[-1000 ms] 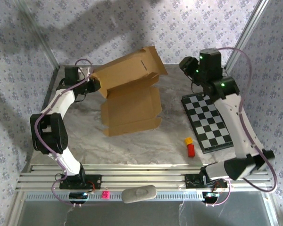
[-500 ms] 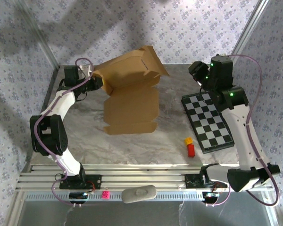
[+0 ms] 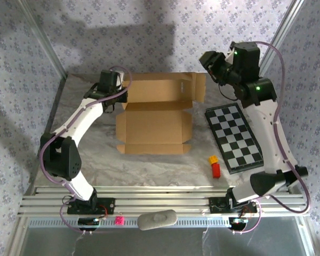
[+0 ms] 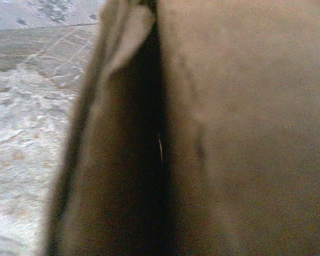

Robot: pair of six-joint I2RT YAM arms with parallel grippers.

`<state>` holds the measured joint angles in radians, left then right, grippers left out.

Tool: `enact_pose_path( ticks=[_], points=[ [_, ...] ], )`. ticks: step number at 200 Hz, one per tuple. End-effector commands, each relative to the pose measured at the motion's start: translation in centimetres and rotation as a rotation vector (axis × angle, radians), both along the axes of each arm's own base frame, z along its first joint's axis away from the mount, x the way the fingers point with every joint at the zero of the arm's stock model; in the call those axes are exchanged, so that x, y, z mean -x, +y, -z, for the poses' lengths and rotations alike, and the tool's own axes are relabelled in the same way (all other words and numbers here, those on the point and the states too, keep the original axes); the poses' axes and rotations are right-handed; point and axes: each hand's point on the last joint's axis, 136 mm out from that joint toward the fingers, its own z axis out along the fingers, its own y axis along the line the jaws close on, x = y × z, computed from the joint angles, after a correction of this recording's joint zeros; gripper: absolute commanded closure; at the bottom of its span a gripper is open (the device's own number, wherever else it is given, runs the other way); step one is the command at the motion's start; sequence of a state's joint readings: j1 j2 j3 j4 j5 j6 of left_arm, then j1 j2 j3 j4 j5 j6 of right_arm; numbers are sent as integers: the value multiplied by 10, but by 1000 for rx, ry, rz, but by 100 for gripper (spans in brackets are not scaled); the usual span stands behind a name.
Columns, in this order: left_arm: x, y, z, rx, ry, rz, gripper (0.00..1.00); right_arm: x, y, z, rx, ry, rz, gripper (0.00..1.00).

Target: Fold the paper box

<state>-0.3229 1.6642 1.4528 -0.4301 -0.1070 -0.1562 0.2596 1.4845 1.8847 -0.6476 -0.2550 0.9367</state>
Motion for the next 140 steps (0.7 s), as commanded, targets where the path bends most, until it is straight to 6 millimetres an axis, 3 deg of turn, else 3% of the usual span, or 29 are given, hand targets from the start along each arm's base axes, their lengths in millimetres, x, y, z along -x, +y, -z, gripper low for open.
enact_pose_path(
  ticks=[1,50,87,112,140],
  points=[
    [-2,20,-38,-134,-80,-100,100,-3,12,21,-36,137,-33,57],
    [2,-2,-45,-185,-99,-38,100,-25,19,78,65,278,-48,56],
    [2,-4,-49,-190,-101,-22,100,-47,28,104,89,313,-82,55],
    [1,-5,-52,-194,-99,-16,100,-48,33,125,93,372,-98,54],
    [1,-8,-52,-189,-97,-1,100,-45,38,136,97,378,-108,53]
  ],
)
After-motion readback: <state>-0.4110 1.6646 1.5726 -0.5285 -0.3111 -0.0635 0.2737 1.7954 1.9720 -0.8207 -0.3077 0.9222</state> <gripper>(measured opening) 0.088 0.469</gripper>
